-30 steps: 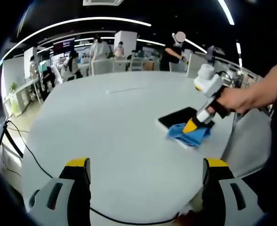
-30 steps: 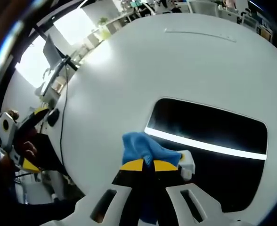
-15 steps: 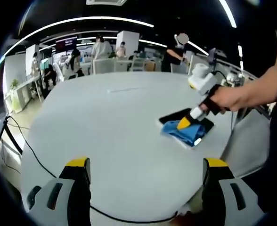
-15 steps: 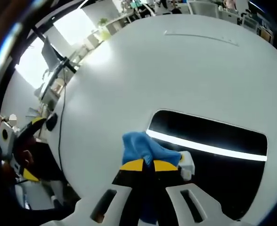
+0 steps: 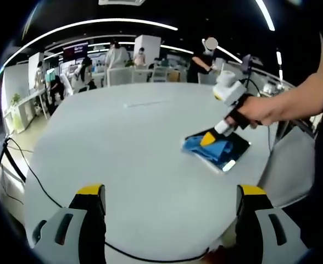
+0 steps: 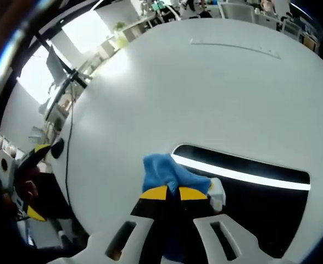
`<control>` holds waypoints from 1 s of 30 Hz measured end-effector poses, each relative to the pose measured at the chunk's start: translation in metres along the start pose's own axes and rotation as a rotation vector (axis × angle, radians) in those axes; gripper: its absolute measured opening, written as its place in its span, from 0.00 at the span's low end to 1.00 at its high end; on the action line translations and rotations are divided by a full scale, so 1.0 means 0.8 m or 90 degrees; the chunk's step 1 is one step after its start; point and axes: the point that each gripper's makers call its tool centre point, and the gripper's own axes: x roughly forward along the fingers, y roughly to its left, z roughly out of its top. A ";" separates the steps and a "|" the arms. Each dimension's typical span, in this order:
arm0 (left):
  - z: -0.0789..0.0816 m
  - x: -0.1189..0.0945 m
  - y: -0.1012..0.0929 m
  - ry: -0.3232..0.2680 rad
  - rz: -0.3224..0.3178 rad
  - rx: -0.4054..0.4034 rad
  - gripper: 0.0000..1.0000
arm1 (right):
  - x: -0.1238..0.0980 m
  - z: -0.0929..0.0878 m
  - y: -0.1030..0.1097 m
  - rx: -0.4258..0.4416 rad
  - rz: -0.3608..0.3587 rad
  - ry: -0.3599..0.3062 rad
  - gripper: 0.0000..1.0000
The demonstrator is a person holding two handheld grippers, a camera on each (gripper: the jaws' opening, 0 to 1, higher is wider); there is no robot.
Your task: Wipe the mirror surface with the cleaning cloth until all visible marks leave the cleaned area.
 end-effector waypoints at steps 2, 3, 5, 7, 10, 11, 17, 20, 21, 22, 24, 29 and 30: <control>0.000 0.000 0.000 0.001 -0.001 0.001 1.00 | 0.001 0.003 -0.001 -0.001 -0.001 -0.001 0.00; 0.000 0.001 0.000 0.001 -0.001 0.001 1.00 | 0.001 0.005 -0.002 -0.001 -0.001 -0.002 0.00; 0.000 0.001 0.001 0.003 -0.001 0.001 1.00 | 0.002 0.009 -0.004 0.001 0.000 -0.003 0.00; 0.001 0.000 0.000 0.003 -0.001 0.001 1.00 | 0.004 0.013 -0.006 0.003 -0.001 -0.006 0.00; -0.002 0.000 0.000 0.005 -0.002 0.000 1.00 | 0.007 0.020 -0.008 0.002 -0.003 -0.008 0.00; -0.003 0.000 0.000 0.006 -0.002 -0.001 1.00 | 0.007 0.021 -0.007 0.004 -0.003 -0.008 0.00; -0.005 0.000 0.002 0.008 -0.001 -0.006 1.00 | 0.013 0.034 -0.010 -0.003 -0.006 -0.010 0.00; -0.005 -0.001 0.003 0.007 -0.001 -0.007 1.00 | 0.015 0.039 -0.011 -0.005 -0.006 -0.011 0.00; -0.005 -0.001 0.004 0.008 0.000 -0.008 1.00 | 0.015 0.041 -0.012 -0.007 -0.006 -0.016 0.00; -0.006 -0.001 0.005 0.009 0.000 -0.012 1.00 | 0.015 0.044 -0.013 -0.007 -0.007 -0.019 0.00; -0.006 -0.001 0.005 0.009 -0.002 -0.013 1.00 | 0.016 0.046 -0.014 -0.004 -0.006 -0.019 0.00; -0.005 -0.001 0.008 0.009 0.002 -0.014 1.00 | 0.017 0.045 -0.014 -0.018 -0.003 -0.017 0.00; -0.005 -0.001 0.008 0.010 0.003 -0.013 1.00 | 0.017 0.045 -0.014 -0.022 0.000 -0.017 0.00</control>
